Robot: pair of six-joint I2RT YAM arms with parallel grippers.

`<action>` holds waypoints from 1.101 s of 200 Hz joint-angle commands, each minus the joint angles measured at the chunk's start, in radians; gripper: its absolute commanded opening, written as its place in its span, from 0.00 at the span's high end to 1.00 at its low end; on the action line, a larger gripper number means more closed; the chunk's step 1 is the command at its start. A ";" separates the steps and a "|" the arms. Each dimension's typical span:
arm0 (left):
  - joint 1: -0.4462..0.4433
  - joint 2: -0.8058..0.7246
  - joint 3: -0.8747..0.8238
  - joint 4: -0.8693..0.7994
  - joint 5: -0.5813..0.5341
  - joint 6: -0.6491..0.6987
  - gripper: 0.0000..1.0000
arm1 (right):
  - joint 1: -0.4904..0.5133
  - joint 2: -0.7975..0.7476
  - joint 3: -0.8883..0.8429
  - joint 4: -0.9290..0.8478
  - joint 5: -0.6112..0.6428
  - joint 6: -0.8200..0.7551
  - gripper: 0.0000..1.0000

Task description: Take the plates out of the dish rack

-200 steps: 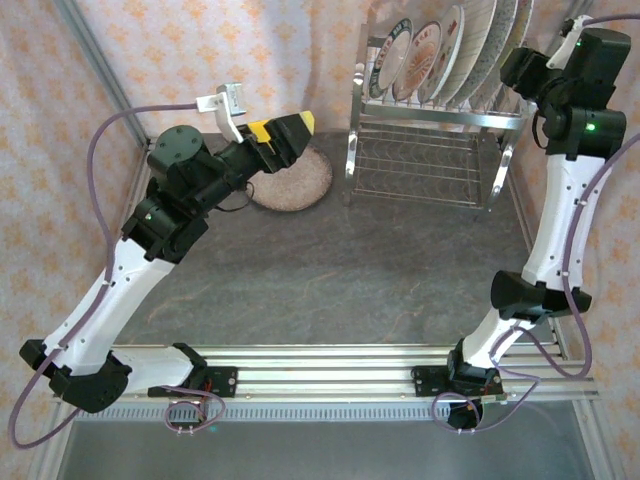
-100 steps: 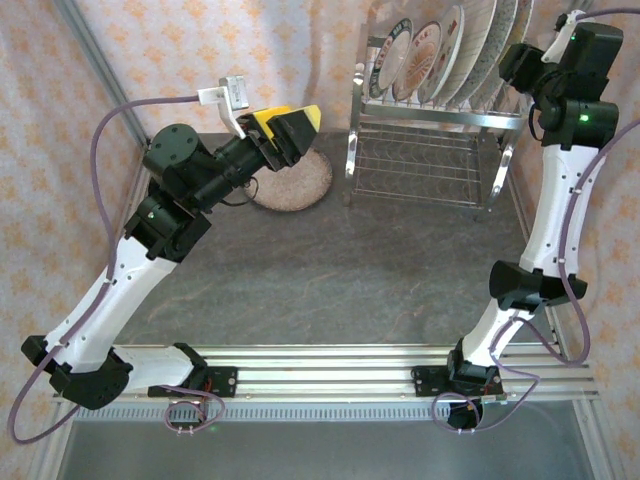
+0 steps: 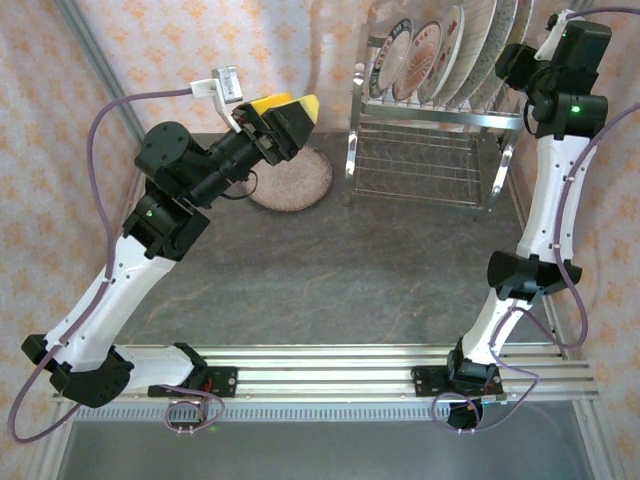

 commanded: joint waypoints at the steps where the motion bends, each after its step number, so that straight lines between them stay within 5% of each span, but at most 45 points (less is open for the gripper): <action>1: -0.012 0.005 0.032 0.047 0.016 0.018 0.01 | -0.006 0.016 0.039 0.036 -0.010 -0.020 0.53; 89: -0.014 -0.017 0.001 0.095 -0.035 -0.012 0.01 | 0.017 0.038 0.055 0.051 0.014 -0.015 0.70; 162: -0.014 -0.037 -0.023 0.111 -0.050 -0.030 0.01 | 0.120 0.024 0.058 0.035 0.260 -0.063 0.80; 220: -0.014 -0.055 -0.036 0.111 -0.055 -0.038 0.01 | 0.128 0.017 0.058 0.052 0.307 -0.072 0.91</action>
